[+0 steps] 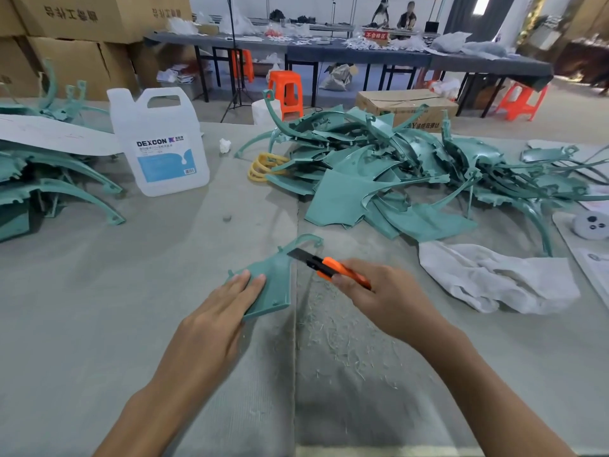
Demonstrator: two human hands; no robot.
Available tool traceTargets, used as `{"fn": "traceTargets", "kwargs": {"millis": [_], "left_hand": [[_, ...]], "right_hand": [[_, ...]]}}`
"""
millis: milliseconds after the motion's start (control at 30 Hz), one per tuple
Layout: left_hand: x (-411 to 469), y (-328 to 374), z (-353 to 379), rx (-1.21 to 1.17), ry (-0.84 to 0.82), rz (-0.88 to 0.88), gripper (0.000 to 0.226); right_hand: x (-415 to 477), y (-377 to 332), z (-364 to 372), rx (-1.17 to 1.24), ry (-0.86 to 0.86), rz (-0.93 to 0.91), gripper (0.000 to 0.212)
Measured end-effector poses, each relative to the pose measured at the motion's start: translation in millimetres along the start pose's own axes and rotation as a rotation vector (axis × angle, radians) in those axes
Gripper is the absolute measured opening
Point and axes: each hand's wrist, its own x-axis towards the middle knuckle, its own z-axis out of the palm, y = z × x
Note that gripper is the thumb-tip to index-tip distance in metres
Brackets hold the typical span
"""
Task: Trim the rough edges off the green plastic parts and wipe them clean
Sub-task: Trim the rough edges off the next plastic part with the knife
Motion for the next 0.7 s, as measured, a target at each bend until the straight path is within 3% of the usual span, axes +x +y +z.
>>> {"fn": "traceTargets", "kwargs": {"millis": [333,500,600,700], "left_hand": [[-19.3,-8.6,6.3,-0.016,-0.028,-0.089,0.050],[-26.7,-7.0,14.2,-0.085,-0.039,-0.104,0.078],[-28.7,-5.4,18.8,-0.157,-0.032,-0.116,0.073],[-28.4,-3.3,20.6,-0.307,0.036,-0.269,0.053]], "right_hand": [[85.4,20.4,20.7,-0.190,-0.053,0.065,0.033],[106.8,51.9,29.2,-0.301,0.007,0.241,0.031],[103.9,64.7,23.7,-0.364,0.030,0.313,0.029],[89.1,57.1,20.5,-0.262,0.106,0.263,0.030]]}}
